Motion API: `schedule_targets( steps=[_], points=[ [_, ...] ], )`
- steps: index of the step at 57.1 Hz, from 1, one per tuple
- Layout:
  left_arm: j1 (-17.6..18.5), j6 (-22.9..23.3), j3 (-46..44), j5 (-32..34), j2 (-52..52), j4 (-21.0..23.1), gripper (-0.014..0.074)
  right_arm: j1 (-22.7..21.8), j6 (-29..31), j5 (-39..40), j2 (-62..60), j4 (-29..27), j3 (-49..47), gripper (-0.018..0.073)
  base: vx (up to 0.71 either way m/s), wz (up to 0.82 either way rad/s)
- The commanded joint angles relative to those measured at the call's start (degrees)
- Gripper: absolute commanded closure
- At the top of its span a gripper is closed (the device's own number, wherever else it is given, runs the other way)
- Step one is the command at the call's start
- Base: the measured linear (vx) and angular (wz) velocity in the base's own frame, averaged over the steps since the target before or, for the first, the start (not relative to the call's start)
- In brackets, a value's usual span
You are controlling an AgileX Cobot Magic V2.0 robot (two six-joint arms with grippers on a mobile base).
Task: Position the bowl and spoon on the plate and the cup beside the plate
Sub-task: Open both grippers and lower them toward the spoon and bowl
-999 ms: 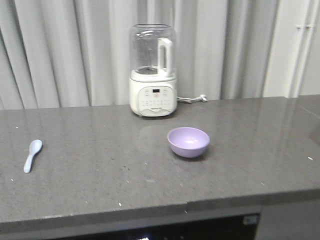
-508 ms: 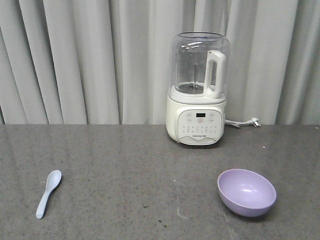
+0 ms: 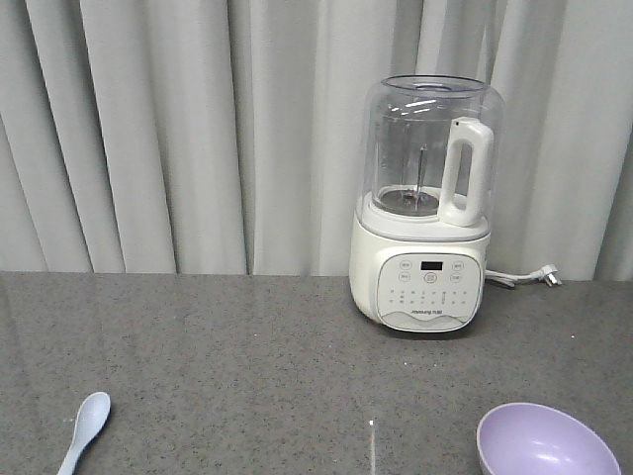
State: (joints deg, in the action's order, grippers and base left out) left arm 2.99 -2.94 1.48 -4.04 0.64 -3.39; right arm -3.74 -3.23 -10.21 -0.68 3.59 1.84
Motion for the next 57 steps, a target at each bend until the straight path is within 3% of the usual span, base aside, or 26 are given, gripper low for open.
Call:
schedule_targets(
  steps=[1,27,33,39,44,48,57],
  points=[
    [-0.12,0.21,-1.42,4.45,0.89,0.43,0.0602,-0.02,-0.03,4.49,-0.22,0.64,0.15,0.0568,0.06,-0.02],
    [-0.12,0.21,-1.42,4.45,0.89,0.43,0.0602,-0.02,-0.03,6.34,-0.22,0.69,0.15,0.0568,0.01,0.00],
    [-0.12,0.29,-1.63,8.17,0.89,0.44,0.0602,-0.02,-0.03,7.44,-0.22,0.64,0.15,0.0568,0.00,0.00],
    [-0.05,4.59,-2.07,13.41,0.89,1.66,0.0602,-0.02,-0.03,8.98,-0.22,0.64,0.15,0.0568,0.00,0.00],
    [0.08,12.21,-2.21,20.93,0.89,3.92,0.0602,-0.08,-0.18,16.72,-0.22,0.47,0.10,0.0568,0.00,0.00],
    [0.08,18.46,-3.95,19.69,0.84,4.43,0.0602,-0.03,-0.92,22.56,-0.22,0.39,-1.15,0.0568,0.00,0.00],
    [0.08,15.61,-15.04,10.38,-0.04,2.64,0.0602,-0.03,-0.36,18.68,1.37,1.32,-14.12,0.0568,0.00,0.00]
  ],
)
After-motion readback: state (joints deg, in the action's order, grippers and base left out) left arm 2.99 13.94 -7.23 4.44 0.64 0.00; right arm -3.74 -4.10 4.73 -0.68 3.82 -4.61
